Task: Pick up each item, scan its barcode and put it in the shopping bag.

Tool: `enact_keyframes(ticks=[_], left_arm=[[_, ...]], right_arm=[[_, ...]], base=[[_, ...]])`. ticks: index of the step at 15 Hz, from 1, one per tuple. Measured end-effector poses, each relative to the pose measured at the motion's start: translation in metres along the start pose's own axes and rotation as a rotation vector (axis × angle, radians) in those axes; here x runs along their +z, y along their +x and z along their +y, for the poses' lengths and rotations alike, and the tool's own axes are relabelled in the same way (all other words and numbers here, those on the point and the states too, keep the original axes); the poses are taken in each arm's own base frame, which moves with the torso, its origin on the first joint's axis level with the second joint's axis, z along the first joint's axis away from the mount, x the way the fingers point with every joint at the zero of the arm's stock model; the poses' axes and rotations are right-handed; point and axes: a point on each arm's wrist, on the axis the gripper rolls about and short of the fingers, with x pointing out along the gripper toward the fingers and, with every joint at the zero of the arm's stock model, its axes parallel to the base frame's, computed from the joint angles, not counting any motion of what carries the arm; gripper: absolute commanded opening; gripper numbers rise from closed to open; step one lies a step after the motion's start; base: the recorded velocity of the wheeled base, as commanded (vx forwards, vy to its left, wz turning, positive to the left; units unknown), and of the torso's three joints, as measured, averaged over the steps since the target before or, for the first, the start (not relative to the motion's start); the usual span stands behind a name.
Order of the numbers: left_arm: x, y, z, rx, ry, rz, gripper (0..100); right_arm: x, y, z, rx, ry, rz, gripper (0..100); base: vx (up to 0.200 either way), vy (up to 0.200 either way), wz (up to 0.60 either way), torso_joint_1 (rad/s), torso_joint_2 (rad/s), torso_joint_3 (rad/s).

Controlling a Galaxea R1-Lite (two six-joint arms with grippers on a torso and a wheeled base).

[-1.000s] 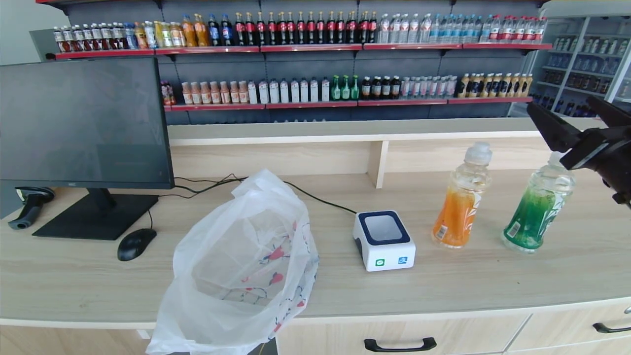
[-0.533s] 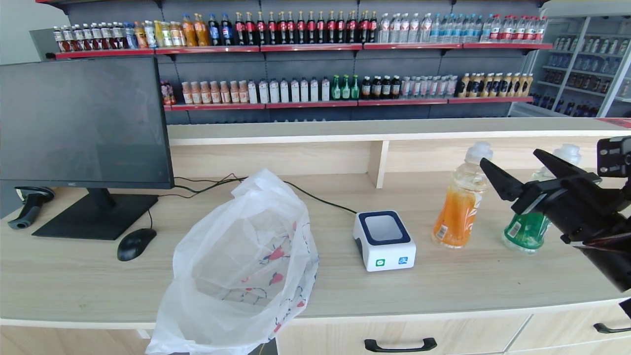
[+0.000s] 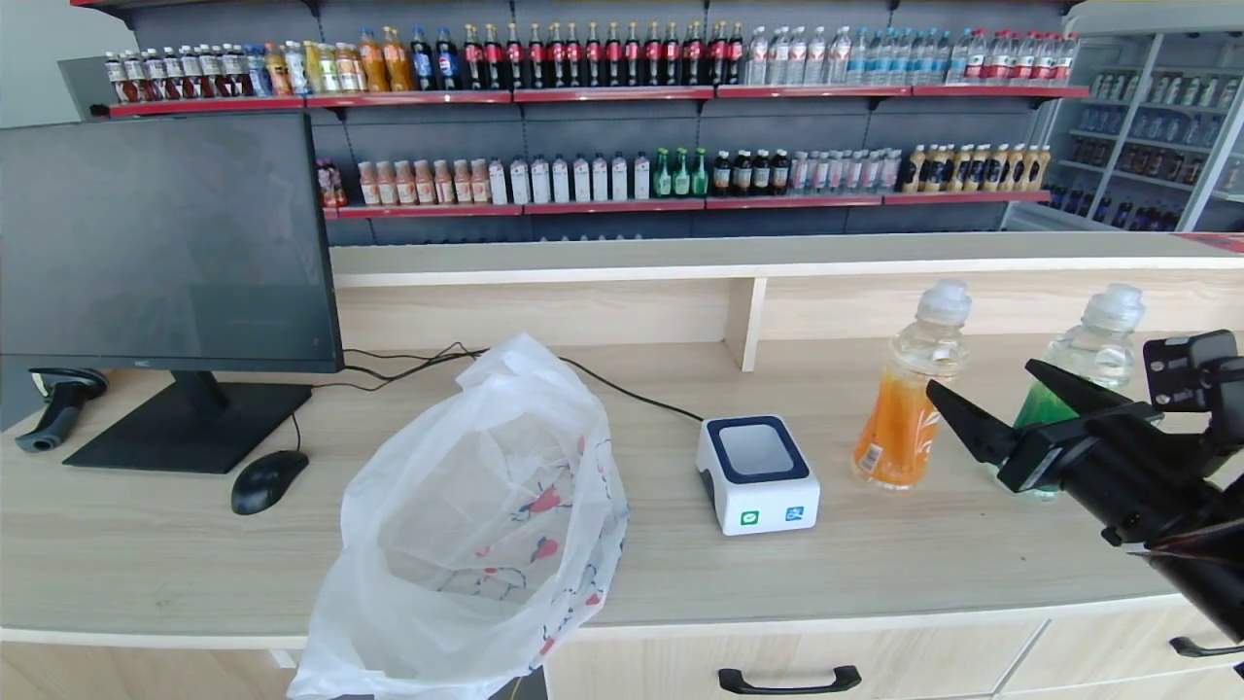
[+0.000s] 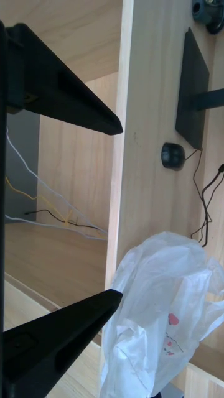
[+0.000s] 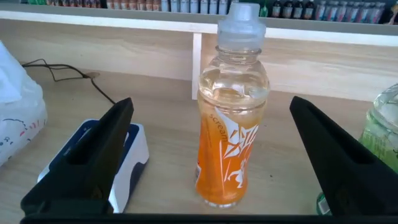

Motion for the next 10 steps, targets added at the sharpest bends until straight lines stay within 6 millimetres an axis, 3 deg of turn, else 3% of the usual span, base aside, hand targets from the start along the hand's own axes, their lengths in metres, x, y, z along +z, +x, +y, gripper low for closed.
enact_keyframes(ticks=[5,10], left_arm=[[0.000,0.000,0.000,0.000,0.000,0.000,100],[0.000,0.000,0.000,0.000,0.000,0.000,100]], right_arm=[[-0.017,-0.017,0.008,0.031,0.013,0.100,100],[-0.018,-0.015,0.018,0.076,0.026,0.102,100]], base=[[0.000,0.000,0.00,0.000,0.00,0.000],[0.000,0.000,0.00,0.000,0.00,0.000]])
